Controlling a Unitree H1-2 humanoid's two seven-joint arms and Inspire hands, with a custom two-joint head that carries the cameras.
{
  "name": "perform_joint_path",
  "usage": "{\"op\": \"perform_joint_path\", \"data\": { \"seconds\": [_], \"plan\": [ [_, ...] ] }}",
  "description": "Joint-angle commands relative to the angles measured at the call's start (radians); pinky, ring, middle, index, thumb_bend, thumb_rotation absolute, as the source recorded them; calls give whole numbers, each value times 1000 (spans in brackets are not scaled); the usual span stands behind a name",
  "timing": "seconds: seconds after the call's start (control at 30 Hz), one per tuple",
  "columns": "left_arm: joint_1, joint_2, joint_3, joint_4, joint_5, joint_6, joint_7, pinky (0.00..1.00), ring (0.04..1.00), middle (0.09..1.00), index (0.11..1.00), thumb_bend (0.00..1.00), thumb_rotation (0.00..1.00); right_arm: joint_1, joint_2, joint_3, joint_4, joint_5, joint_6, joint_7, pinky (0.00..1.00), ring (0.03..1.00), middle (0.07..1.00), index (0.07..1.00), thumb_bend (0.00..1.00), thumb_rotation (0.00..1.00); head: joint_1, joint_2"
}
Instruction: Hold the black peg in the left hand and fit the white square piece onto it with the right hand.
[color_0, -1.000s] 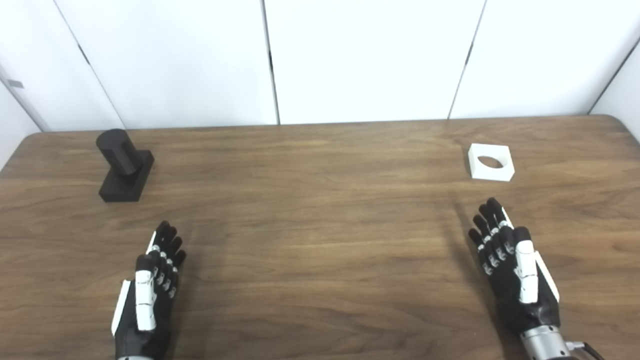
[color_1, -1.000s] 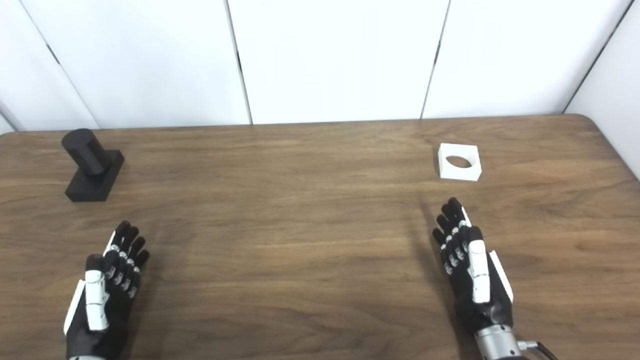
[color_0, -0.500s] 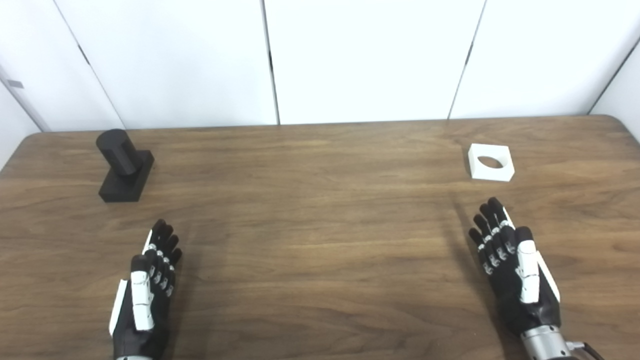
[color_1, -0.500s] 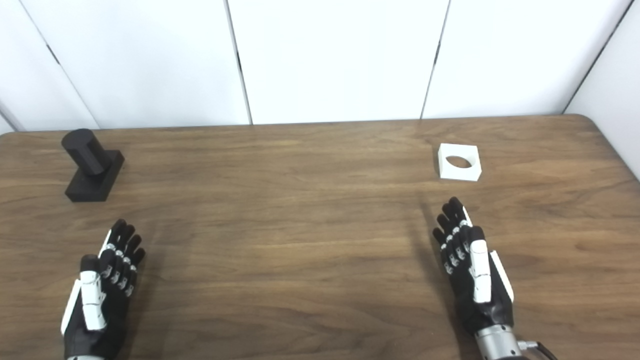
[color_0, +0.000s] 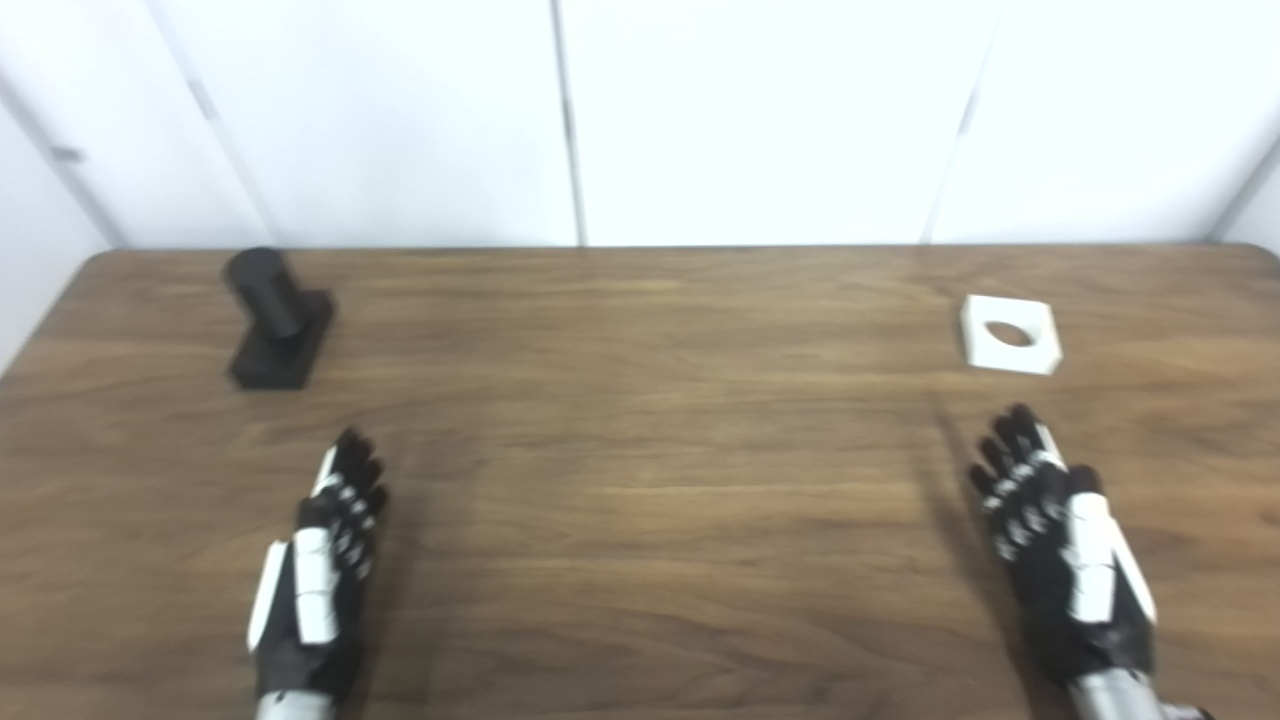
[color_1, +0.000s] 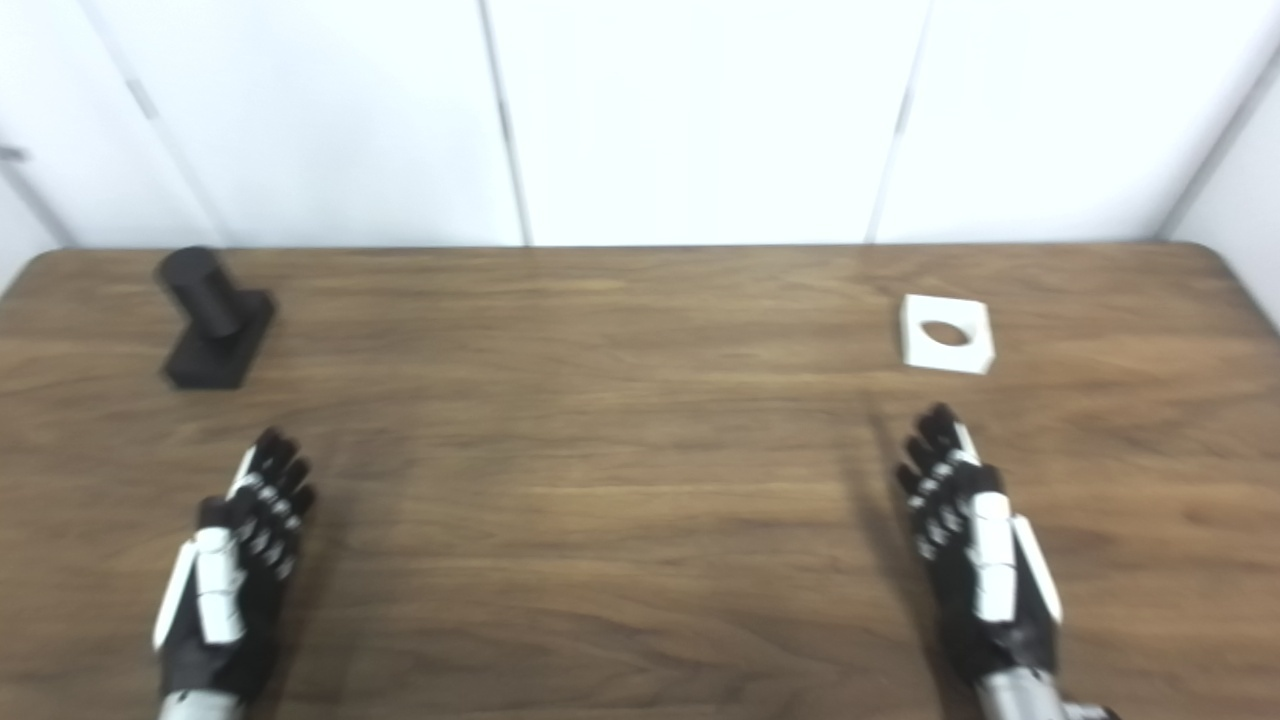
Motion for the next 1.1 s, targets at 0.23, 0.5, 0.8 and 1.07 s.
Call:
{"op": "perform_joint_path", "data": {
  "seconds": [0.23, 0.5, 0.8, 1.07],
  "plan": [
    [-6, -100, -54, 32, 44, -93, 35, 986, 1000, 1000, 1000, 681, 1000, -30, -19, -38, 42, 39, -73, 58, 1000, 1000, 1000, 1000, 578, 1000, 112, -71],
    [-14, -115, -88, 78, 53, -132, 58, 993, 1000, 1000, 999, 678, 982, -42, -34, -47, 95, 21, -96, 86, 1000, 1000, 1000, 1000, 712, 1000, 184, -134],
    [-16, -118, -114, 104, 45, -153, 71, 983, 1000, 1000, 999, 633, 1000, -51, -36, -53, 110, 45, -98, 104, 1000, 1000, 1000, 1000, 725, 974, 222, -162],
    [-17, -119, -122, 117, 48, -164, 84, 979, 1000, 1000, 1000, 643, 1000, -53, -38, -55, 123, 41, -107, 106, 1000, 996, 977, 977, 707, 959, 210, -167]
  ]
}}
